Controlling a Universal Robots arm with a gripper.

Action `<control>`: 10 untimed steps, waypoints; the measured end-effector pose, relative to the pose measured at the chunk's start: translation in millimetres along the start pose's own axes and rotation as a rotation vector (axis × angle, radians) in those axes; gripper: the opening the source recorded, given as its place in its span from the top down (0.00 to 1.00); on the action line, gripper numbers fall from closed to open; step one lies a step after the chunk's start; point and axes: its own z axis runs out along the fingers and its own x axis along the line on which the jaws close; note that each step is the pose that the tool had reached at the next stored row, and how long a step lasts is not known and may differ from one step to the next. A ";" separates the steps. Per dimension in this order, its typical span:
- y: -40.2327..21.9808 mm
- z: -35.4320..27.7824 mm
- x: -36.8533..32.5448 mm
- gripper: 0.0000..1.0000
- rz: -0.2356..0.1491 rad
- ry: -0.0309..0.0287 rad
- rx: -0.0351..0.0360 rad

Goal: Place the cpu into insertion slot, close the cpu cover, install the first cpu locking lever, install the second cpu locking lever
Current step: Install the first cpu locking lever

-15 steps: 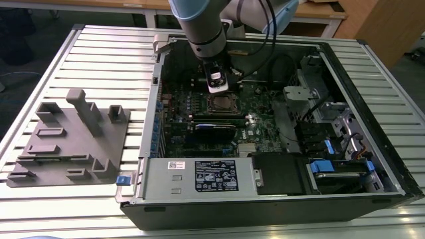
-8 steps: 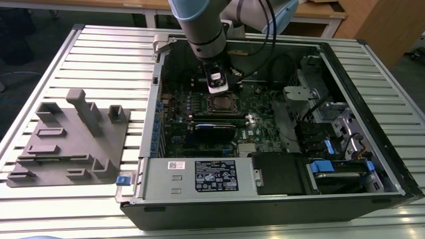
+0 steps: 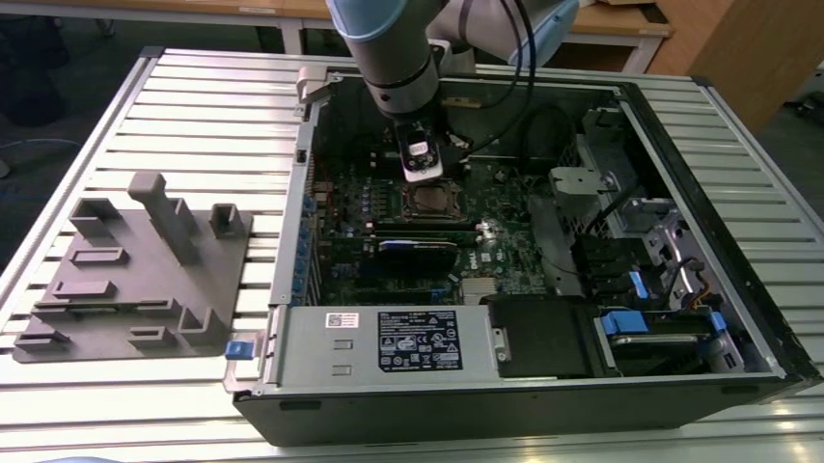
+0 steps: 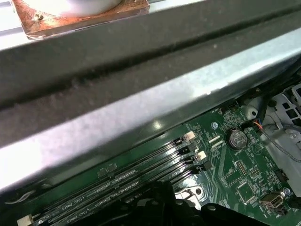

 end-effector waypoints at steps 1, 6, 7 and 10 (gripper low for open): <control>-0.2 0.0 -0.1 0.89 0.000 -0.0005 0.0010; -1.6 0.0 -0.8 0.89 -0.003 -0.0032 0.0066; -2.0 0.0 -1.0 0.89 -0.003 -0.0037 0.0079; -3.0 -0.1 -1.4 0.89 -0.005 -0.0054 0.0117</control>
